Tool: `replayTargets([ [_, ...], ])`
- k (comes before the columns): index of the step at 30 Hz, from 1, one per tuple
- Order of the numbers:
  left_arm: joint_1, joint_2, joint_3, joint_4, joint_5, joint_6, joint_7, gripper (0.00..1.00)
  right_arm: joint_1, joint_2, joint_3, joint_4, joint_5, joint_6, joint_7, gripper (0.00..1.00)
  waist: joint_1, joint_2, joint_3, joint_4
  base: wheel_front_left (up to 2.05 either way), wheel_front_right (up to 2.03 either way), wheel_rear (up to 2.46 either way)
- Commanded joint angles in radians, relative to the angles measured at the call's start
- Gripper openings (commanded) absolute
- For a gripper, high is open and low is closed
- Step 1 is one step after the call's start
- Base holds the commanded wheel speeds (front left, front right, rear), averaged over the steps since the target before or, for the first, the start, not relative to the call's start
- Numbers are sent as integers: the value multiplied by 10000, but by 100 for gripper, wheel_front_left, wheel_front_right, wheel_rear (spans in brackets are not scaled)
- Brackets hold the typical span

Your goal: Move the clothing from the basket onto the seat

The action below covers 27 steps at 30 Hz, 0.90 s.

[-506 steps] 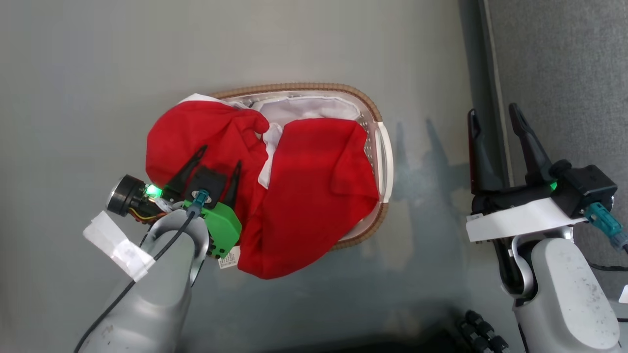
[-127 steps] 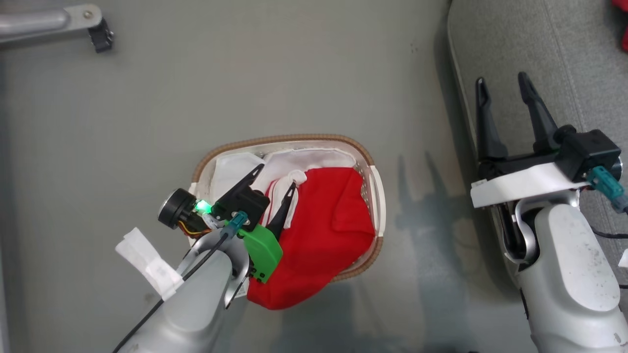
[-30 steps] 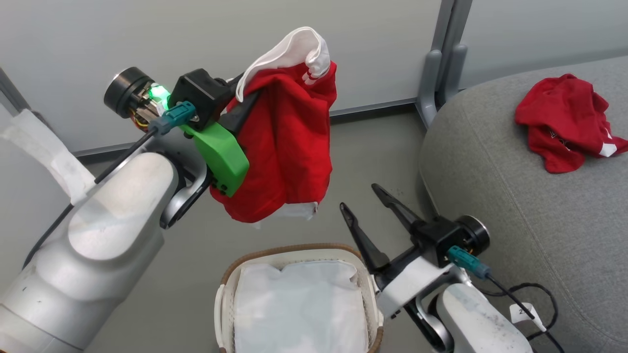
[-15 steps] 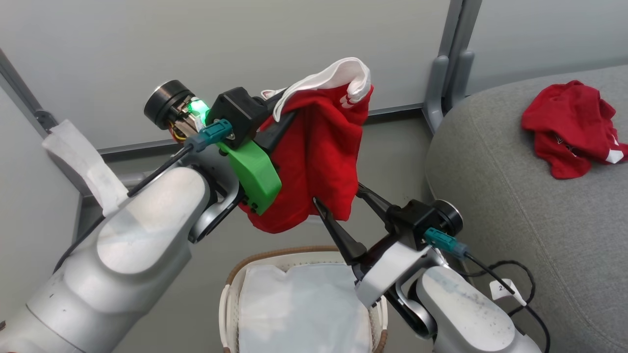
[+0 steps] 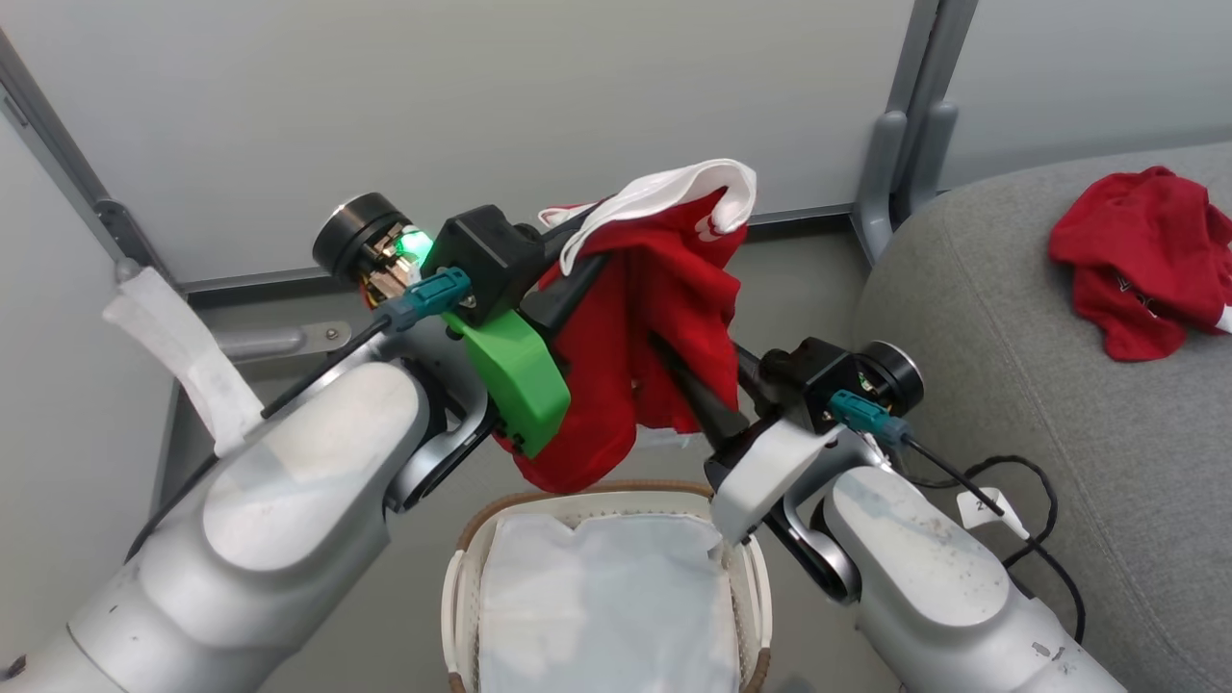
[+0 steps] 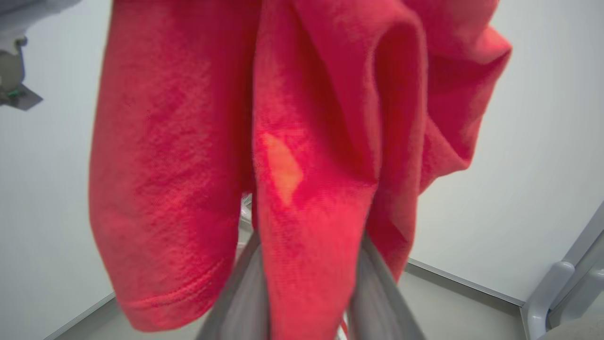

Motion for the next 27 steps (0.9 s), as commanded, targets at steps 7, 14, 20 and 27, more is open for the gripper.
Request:
replayTargets([
  [7,939,338,383,-21,-538,373,-479,42,-335,-33,-372,-120,-263,-14,-49,0,0,0,73,-163,0,0,0],
  [14,2019,245,532,259,-806,768,-1338,100,-580,-36,-1019,-291,-634,-14,-49,0,0,0,141,-270,0,0,0],
  [20,2816,49,435,604,-840,964,-1970,100,-636,-35,-1895,-318,-1178,-14,-50,0,0,0,185,-327,0,0,0],
  [27,3449,-200,197,803,-670,1035,-2296,100,-379,-58,-2956,-548,-1961,-14,-49,0,0,0,345,-698,0,0,0],
])
